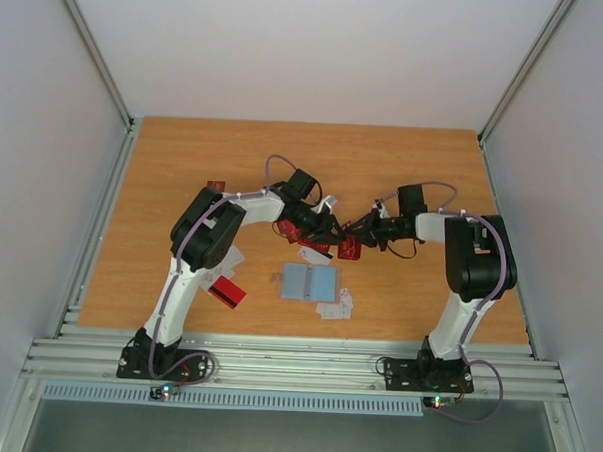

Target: Put the credit cards into the card holder

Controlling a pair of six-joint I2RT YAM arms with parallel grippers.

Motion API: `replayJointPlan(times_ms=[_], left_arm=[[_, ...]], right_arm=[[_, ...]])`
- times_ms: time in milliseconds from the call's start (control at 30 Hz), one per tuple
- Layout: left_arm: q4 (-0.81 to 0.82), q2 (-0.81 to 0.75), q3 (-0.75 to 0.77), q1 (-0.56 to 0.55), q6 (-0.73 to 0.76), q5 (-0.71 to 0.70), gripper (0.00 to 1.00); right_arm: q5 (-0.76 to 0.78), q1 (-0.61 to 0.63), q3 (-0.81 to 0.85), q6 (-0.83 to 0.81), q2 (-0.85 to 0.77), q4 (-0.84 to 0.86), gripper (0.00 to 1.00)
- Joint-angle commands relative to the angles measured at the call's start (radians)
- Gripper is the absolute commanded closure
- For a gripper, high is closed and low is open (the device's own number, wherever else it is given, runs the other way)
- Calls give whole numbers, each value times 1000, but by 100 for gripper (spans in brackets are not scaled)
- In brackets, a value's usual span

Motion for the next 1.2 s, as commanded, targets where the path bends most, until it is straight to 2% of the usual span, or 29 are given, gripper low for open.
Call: replayJointPlan(times_ms=[0,100,300,467,733,900,967,1167], left_arm=[[12,-1,28,-33,27,29,65],[8,-7,27,-30,31,27,65],[-12,-70,13,-21,38,-3,64],[-43,-172,-33,1,54,-43,59],[-115,-394,-112,21,44,-142,40],[-145,-554,-144,25,-16,-227,32],[-128,-629,-167,29,-43,-250,25],[-39,-764,-230,46,-184,-257,25]], right_arm=[[63,37,54,-142,-29,-200,89],[84,37,74,-165,-30,-245,98],[94,37,110,-198,-50,-319,99],[82,37,120,-166,-110,-337,99],[18,37,73,-10,-245,-243,99],[-7,37,75,83,-337,-214,99],[-21,37,78,137,-376,-184,99],[-59,38,86,329,-454,-31,99]])
